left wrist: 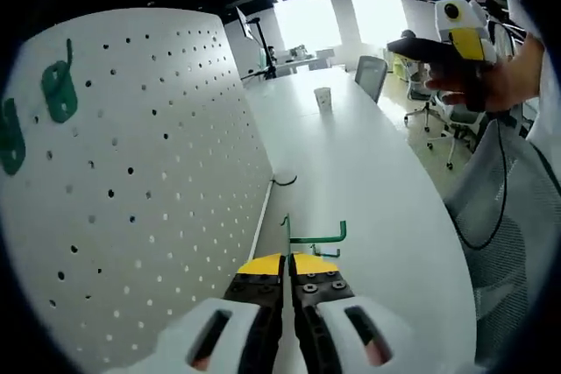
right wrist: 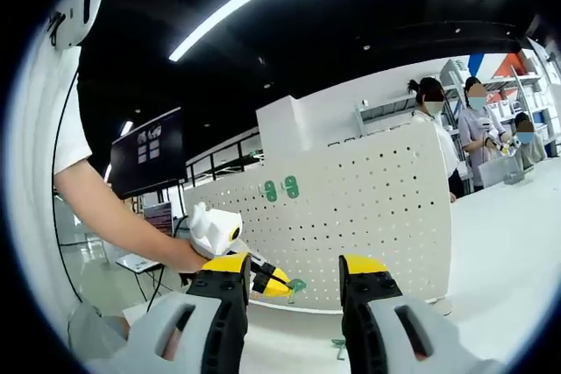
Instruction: Insert the hook assembly into the mounting plate slot until the hook locks in place.
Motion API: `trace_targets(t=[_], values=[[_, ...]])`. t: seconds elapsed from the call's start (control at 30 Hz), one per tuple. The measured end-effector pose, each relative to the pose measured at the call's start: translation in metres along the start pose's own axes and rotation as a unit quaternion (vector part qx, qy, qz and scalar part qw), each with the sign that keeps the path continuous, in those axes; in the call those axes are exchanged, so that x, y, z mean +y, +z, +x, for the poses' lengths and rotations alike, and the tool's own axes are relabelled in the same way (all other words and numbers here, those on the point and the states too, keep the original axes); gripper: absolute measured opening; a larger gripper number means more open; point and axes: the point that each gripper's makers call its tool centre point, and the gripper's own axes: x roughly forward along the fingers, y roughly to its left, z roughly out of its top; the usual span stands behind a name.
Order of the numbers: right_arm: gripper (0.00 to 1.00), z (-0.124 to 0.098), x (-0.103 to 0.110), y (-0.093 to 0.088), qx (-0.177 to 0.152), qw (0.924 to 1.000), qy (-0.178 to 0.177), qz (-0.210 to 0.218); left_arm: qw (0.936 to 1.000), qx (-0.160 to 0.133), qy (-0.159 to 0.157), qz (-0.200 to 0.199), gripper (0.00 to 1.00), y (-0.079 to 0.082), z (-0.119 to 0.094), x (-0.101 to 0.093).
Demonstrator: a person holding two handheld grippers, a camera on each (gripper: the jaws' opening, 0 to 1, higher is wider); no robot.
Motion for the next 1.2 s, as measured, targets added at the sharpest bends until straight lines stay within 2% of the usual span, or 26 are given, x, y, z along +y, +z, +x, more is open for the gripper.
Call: trace_targets(t=[0.2,0.4,0.63,0.97,1.2], values=[[0.39,0.003,0.007,0.001,-0.003,1.0000,0.005,0.006,0.9996,-0.026,0.007,-0.009,0.02,0.016,-0.009,-0.003],[0.39,0.005,0.013,-0.003,-0.002,0.9999,0.008,0.011,0.9987,-0.045,0.012,-0.017,0.02,0.026,-0.017,-0.009],[0.39,0.008,0.021,0.002,-0.004,0.9998,0.015,0.012,0.9965,-0.076,0.020,-0.029,0.02,0.038,-0.030,-0.011],[0.39,0.012,0.028,0.006,-0.004,0.9997,0.021,0.007,0.9897,-0.126,0.035,-0.058,0.02,0.058,-0.050,-0.011],[0.39,0.014,0.033,0.007,-0.006,0.9996,0.025,0.011,0.9847,-0.151,0.047,-0.075,0.02,0.064,-0.062,-0.014]])
